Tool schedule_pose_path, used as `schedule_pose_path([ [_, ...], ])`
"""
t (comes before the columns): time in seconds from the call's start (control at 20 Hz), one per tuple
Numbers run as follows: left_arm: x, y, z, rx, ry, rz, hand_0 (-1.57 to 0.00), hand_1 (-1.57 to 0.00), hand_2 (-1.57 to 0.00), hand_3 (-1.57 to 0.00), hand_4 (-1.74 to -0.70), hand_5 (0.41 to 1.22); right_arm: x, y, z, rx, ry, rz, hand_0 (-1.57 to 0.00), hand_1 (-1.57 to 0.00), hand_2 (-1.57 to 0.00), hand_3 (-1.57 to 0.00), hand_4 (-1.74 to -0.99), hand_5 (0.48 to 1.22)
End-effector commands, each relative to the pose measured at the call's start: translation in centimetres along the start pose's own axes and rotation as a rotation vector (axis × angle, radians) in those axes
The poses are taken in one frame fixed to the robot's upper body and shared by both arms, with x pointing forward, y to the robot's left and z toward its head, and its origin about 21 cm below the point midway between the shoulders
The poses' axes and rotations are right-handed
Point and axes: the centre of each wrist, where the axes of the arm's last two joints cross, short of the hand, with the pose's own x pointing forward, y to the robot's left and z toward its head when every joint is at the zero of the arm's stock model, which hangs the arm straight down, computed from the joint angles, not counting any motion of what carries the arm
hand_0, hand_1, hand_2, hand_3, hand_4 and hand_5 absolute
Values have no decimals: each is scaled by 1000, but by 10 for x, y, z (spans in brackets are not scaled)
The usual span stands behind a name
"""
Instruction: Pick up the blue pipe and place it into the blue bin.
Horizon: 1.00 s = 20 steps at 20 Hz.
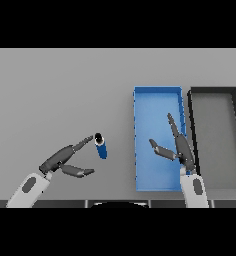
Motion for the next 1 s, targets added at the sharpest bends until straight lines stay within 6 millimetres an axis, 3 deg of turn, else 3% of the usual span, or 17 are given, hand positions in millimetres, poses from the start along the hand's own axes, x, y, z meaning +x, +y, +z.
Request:
schedule_pose_path([
  [0.0, 2, -1, -8, 2, -17, -2, 1, 1, 1, 1, -1141, 479, 0, -3, -2, -7, 5, 3, 1, 1, 1, 1, -1209, 567],
  [0.35, -8, -23, -50, 25, -39, 55, 1, 1, 1, 1, -1126, 491, -1, -3, 0, -16, -5, -29, 1, 1, 1, 1, -1207, 551],
  [0.7, -25, -41, -78, 56, -62, 75, 1, 1, -23, 0, -1098, 517, -5, -1, 2, -17, 16, -15, 1, 1, 1, 1, -1195, 548],
  [0.85, -19, -45, -88, 36, -101, 173, 1, -44, -166, -108, -1176, 601, -7, -4, 2, -16, 17, -7, 1, 1, 1, 1, -1186, 554],
  [0.95, -19, -47, -91, 34, -120, 236, -39, -248, -417, -345, -1268, 675, -4, -4, 6, -11, -8, -19, 1, 1, 1, 1, -1196, 560],
])
